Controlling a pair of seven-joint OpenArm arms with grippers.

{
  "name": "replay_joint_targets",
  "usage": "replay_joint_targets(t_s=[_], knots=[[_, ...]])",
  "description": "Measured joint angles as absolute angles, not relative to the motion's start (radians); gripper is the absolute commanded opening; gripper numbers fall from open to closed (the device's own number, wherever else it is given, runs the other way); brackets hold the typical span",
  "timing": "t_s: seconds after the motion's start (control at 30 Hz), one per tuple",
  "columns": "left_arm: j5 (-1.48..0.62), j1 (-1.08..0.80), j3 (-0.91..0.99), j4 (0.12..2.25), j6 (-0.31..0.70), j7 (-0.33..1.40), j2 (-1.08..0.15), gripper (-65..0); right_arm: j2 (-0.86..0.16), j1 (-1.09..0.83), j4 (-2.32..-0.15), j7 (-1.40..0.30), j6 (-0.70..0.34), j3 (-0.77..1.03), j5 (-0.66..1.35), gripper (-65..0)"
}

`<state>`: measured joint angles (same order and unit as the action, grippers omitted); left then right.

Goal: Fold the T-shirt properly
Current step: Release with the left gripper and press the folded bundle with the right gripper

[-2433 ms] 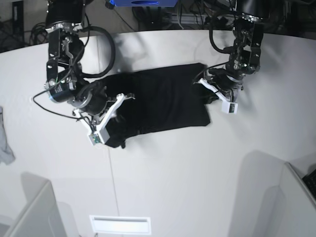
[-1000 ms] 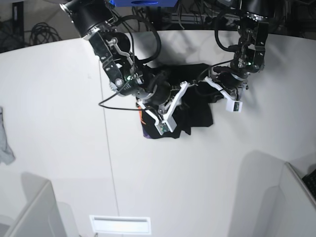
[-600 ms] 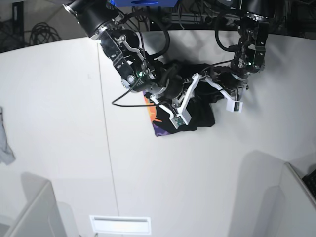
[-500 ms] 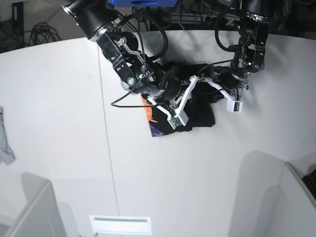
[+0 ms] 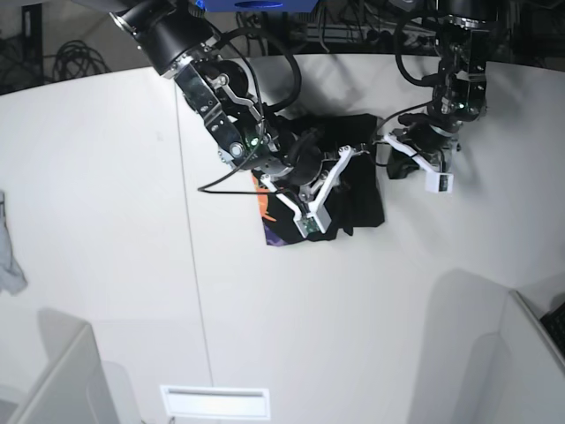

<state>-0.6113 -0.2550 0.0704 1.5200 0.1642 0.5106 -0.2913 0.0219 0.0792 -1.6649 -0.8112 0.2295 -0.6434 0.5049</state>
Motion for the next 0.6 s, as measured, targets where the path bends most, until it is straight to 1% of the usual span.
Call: replay_joint_targets(t_s=[0.1,0.27,0.37,0.43,0.6], knots=[[-0.605,-0.265,0.114,1.533,0.155,0.535,-0.296,-65.0,0.022,0.076,-1.665,-0.811,0.230,-0.643,0.505,-65.0],[-0.587,-0.363,0.218,1.620,0.156,0.573,-0.294,-65.0,0.023,0.077,-1.659,-0.808,0.230,-0.642,0.505,-65.0],[-0.585,-0.419,0.316,1.662,0.271,0.574,-0.290,-65.0,0.036,0.076,-1.621,-0.800,0.230,-0.641,0.508,-65.0],[-0.593,-0.449,0.395,1.670,0.326,0.572,-0.284,-65.0,0.043,0.073,-1.603,-0.773,0.233,-0.642,0.510,-65.0],[-0.581,-0.519,0.577,1.664,0.403,0.576,-0.266,-65.0,0.050,0.074,-1.569,-0.753,0.233,-0.644,0.509,-65.0]])
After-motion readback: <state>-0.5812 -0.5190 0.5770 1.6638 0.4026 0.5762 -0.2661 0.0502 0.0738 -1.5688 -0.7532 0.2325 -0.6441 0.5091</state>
